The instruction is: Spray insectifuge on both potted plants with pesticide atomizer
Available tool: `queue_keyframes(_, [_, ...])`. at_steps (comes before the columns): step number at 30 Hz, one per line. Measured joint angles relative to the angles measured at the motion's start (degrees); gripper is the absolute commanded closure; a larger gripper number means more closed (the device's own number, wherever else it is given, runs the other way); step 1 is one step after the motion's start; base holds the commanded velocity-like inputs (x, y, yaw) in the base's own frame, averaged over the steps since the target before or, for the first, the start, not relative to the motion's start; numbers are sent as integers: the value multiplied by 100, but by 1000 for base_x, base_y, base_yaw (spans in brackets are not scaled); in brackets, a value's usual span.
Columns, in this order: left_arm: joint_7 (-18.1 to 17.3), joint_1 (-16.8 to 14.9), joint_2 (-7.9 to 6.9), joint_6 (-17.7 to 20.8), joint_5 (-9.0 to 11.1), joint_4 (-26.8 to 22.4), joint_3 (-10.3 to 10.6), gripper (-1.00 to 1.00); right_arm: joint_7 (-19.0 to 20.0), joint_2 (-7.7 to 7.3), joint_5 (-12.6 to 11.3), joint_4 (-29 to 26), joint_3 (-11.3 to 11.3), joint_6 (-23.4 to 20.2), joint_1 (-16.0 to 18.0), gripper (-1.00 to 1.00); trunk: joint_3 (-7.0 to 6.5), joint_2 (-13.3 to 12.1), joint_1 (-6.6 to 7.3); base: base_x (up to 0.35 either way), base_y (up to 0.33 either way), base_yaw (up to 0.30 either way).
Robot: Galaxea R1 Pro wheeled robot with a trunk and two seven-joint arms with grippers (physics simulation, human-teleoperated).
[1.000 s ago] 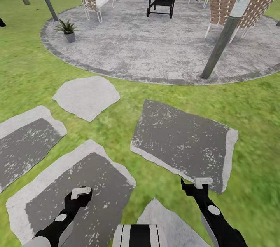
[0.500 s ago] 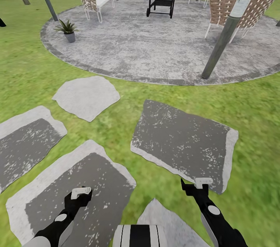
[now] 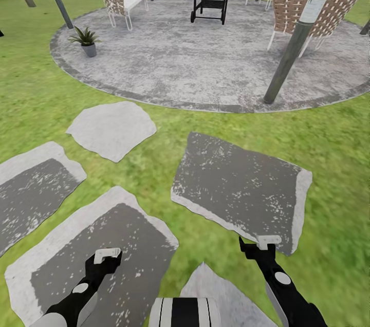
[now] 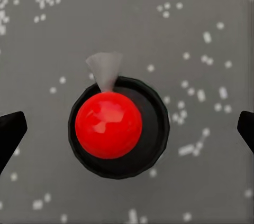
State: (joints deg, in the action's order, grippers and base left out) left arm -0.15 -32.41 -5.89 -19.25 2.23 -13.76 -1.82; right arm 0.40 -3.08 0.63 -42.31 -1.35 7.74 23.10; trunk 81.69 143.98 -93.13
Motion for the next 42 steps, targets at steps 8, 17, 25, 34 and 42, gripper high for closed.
queue_keyframes(8, [1,0,0,0,0,2,-7,-100,1,0,-2,0,0,0,0,-100,-1,0,0,0,0,-3])
queue_keyframes(17, [9,0,-7,0,3,-1,-10,100,0,0,0,0,0,0,0,-100,-1,0,0,0,0,0])
queue_keyframes(25, [9,0,-22,0,20,0,-31,100,0,0,0,0,0,0,0,-100,-1,0,0,0,0,0])
queue_keyframes(34, [9,0,-26,0,22,0,-32,100,1,0,0,0,0,0,0,-100,-1,0,0,0,0,0])
queue_keyframes(42, [10,0,-20,0,15,-1,-37,100,2,0,0,0,0,0,0,-100,-89,-5,11,0,0,0])
